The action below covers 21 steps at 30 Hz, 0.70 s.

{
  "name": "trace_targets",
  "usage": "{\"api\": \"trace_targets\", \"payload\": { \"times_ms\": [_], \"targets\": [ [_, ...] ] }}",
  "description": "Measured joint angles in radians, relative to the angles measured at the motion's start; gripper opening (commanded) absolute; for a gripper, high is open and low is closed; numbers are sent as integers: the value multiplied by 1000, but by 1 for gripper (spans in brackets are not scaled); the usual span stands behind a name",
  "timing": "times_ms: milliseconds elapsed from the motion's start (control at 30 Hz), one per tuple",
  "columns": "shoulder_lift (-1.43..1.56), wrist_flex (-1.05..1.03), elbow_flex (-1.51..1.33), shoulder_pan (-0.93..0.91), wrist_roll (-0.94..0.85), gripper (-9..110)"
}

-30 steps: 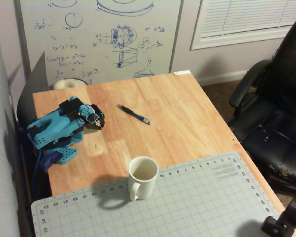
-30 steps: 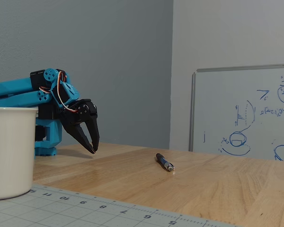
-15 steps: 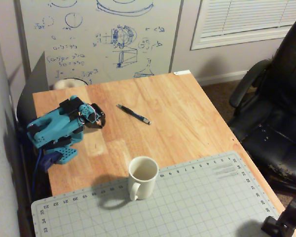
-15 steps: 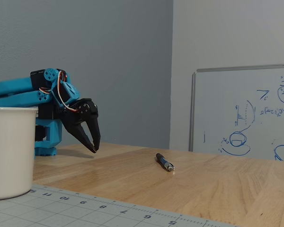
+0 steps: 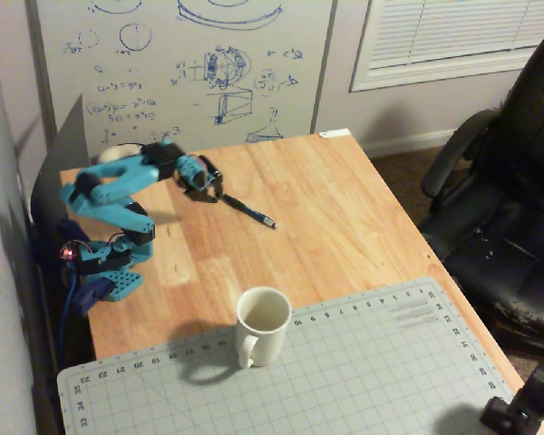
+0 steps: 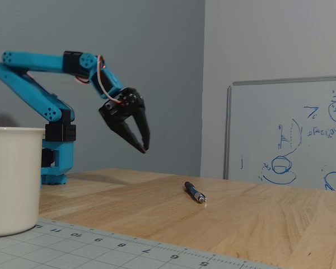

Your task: Touch the pen.

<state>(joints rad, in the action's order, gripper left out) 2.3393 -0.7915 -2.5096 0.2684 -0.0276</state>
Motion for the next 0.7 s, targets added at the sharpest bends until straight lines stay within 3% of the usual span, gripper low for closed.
{"api": "trace_targets", "payload": {
  "times_ms": [367,700],
  "targets": [
    [-540,135,164,0,0,1],
    [-741,339,218,0,0,1]
  ]
}}
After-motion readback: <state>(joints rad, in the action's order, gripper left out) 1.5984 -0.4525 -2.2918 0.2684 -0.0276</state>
